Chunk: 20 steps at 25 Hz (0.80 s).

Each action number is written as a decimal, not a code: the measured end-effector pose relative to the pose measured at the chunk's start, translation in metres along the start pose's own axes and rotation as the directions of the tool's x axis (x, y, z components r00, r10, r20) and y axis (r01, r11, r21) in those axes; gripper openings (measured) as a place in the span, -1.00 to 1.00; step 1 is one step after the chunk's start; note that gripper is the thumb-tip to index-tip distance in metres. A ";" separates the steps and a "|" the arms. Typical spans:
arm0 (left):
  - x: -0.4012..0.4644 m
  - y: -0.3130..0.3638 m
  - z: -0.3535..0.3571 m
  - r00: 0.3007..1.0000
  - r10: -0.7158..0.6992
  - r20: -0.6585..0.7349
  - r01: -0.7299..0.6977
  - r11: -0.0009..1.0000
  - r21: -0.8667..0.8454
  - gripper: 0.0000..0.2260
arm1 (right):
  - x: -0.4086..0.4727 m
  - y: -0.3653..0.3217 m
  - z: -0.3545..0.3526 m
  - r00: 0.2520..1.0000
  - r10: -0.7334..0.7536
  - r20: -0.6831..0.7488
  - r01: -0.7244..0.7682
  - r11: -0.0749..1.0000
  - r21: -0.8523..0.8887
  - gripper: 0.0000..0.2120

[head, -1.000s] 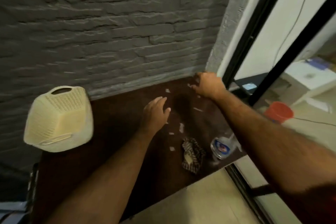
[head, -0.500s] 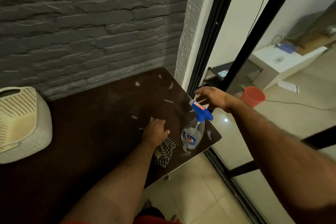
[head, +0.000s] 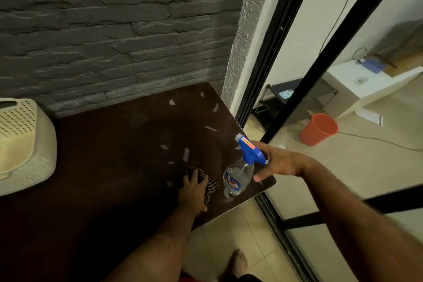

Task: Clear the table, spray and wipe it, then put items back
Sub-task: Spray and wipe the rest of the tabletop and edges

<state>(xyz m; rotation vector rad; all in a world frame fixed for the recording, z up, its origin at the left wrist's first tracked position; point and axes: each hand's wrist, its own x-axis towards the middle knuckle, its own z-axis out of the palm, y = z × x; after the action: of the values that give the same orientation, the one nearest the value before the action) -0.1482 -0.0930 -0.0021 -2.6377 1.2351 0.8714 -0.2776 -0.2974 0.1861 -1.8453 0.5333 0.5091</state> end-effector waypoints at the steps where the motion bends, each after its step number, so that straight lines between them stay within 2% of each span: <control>1: 0.002 0.003 0.003 0.999 -0.032 -0.012 0.032 0.999 0.012 -0.09 | 0.003 0.001 0.001 0.999 -0.036 -0.006 0.036 0.999 -0.010 -0.21; 4: 0.008 0.012 0.007 0.991 -0.122 -0.063 0.118 0.991 -0.060 -0.26 | 0.014 0.009 0.003 0.992 -0.123 -0.018 0.122 0.992 -0.044 -0.21; 7: 0.011 0.022 0.007 0.962 -0.198 -0.186 0.169 0.972 -0.162 -0.50 | 0.018 0.017 0.005 0.984 -0.175 -0.036 0.170 0.980 -0.104 -0.30; 10: 0.011 0.026 0.007 0.930 -0.289 -0.230 0.200 0.917 -0.345 -0.60 | 0.023 0.021 0.005 0.972 -0.229 -0.046 0.221 0.966 -0.136 -0.42; 12: 0.006 0.024 -0.002 0.907 -0.362 -0.214 0.207 0.826 -0.524 -0.59 | 0.029 0.021 0.006 0.973 -0.230 -0.023 0.226 0.968 -0.110 -0.43; 15: -0.007 0.017 -0.023 0.820 -0.539 -0.193 0.234 0.622 -0.747 -0.60 | 0.038 0.020 0.010 0.953 -0.301 -0.023 0.300 0.952 -0.059 -0.43; 17: -0.018 0.008 -0.037 0.761 -0.628 -0.165 0.236 0.504 -0.831 -0.61 | 0.045 0.021 0.016 0.935 -0.349 -0.071 0.348 0.937 -0.019 -0.46; 20: -0.030 -0.007 -0.055 0.698 -0.702 -0.139 0.224 0.399 -0.889 -0.66 | 0.061 0.024 0.033 0.900 -0.418 -0.119 0.419 0.908 -0.021 -0.51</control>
<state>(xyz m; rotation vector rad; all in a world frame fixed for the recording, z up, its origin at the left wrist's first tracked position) -0.1334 -0.0851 0.0585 -3.8488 -0.2091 0.7593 -0.2454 -0.2806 0.1226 -1.9239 0.2015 0.1042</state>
